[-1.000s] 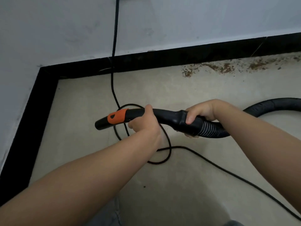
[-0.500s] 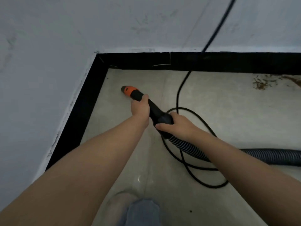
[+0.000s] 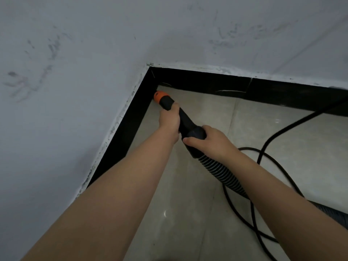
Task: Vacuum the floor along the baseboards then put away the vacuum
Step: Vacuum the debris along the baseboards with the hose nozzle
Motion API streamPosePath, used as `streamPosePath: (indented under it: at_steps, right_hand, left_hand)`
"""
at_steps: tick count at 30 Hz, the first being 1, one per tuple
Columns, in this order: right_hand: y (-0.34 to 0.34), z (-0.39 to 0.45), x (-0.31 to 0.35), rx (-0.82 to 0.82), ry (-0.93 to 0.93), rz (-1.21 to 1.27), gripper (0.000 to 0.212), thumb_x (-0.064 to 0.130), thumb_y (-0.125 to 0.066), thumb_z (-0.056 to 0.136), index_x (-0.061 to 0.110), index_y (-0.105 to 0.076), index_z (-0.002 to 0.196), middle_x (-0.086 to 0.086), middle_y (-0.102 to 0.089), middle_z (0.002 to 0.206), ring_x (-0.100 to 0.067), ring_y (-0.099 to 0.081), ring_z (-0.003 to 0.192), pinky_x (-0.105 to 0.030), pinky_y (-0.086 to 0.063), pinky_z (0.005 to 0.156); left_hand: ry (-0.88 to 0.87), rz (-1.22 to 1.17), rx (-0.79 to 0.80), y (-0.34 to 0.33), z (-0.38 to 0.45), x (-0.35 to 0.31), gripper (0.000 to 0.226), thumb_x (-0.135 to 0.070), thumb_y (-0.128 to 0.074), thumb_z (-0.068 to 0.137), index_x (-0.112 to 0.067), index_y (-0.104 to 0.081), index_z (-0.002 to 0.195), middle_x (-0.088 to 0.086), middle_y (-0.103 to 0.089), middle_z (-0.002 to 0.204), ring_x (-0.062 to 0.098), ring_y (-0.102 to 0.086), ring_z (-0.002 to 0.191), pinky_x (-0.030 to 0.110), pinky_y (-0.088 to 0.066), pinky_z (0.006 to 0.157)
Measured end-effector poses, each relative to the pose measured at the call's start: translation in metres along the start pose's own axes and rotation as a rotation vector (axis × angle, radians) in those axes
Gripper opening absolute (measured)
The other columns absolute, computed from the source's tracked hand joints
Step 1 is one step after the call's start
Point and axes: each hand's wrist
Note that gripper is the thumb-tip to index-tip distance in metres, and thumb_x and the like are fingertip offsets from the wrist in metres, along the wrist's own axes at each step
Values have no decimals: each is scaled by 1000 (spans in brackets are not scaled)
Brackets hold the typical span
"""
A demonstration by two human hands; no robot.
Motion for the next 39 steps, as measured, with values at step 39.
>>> streamPosePath:
  at_steps: [39]
  right_hand:
    - [256,-303,-230,254,-599,-35,54,4,-66,44,16,-54,95,-14,-58,90,-30,-58,80,-30,-48,64]
  left_hand:
    - [271,159,411,-225,-334,205,50,-16,-61,87,-2,-39,130,14,-55,124,28,-57,100,41,-49,94]
Point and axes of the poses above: each hand's wrist, its own z-axis towards the middle knuckle, its own y-axis out of the back of the hand, x = y × z
